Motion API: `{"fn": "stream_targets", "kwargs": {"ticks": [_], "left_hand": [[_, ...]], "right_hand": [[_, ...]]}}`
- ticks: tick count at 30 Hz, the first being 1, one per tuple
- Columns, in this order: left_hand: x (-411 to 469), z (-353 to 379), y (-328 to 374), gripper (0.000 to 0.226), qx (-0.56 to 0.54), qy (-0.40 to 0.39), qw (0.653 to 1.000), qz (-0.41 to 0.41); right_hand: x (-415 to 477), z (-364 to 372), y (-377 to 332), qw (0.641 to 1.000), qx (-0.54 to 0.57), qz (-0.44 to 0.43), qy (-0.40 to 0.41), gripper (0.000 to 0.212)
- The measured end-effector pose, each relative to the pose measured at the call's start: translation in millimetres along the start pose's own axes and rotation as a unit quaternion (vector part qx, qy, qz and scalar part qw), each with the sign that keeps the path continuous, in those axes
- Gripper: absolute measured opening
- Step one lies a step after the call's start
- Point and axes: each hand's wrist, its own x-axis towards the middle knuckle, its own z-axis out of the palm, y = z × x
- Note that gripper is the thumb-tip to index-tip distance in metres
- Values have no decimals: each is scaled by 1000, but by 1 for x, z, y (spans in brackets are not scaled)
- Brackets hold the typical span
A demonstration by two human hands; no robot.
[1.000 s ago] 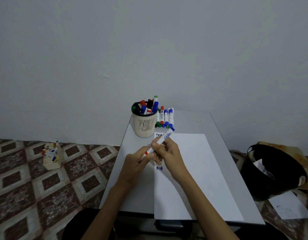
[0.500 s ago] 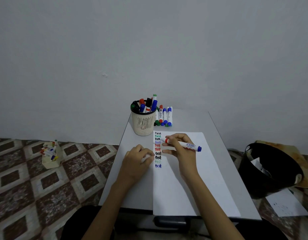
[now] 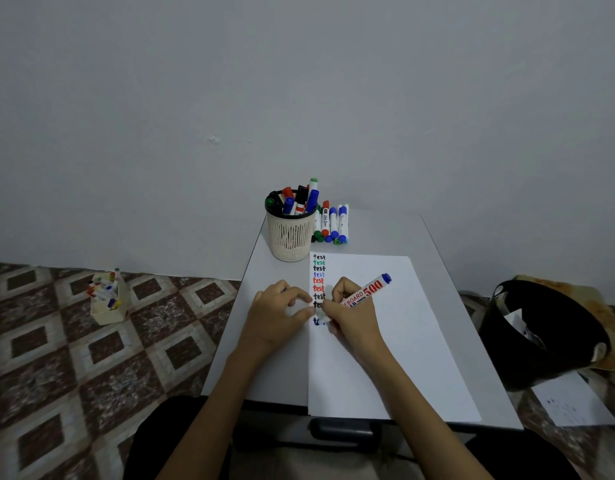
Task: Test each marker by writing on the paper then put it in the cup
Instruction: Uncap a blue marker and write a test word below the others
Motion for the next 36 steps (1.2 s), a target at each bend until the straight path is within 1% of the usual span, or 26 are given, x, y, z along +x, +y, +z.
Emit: {"fn": "stream_targets", "kwargs": {"ticks": [7, 12, 17, 21, 24, 27, 29, 32, 36], "left_hand": [[0, -2, 2, 36, -3, -3, 1000, -5], [0, -2, 3, 33, -2, -3, 1000, -1], [1, -2, 2, 40, -10, -6, 1000, 1], [1, -2, 3, 35, -7, -6, 1000, -4], [1, -2, 3, 42, -8, -9, 1000, -1], [1, -3, 4, 43, -8, -13, 1000, -5], [1, -4, 5, 41, -7, -16, 1000, -11], [1, -6, 7, 32, -3, -22, 1000, -21], [2, -7, 10, 30, -14, -25, 999, -24]], "right_hand": [[-1, 0, 5, 1000, -9, 2, -25, 27], [-2, 1, 6, 997, -65, -17, -24, 26], [-3, 4, 7, 992, -117, -49, -19, 26], [-2, 2, 6, 993, -107, -47, -14, 29], [-4, 4, 7, 990, -124, -58, -18, 26], [-4, 4, 6, 991, -113, -55, -38, 24], [-3, 2, 6, 993, -100, -46, -43, 24], [-2, 0, 7, 996, -80, -41, -28, 25], [-4, 3, 5, 992, -109, -64, -23, 23]]}}
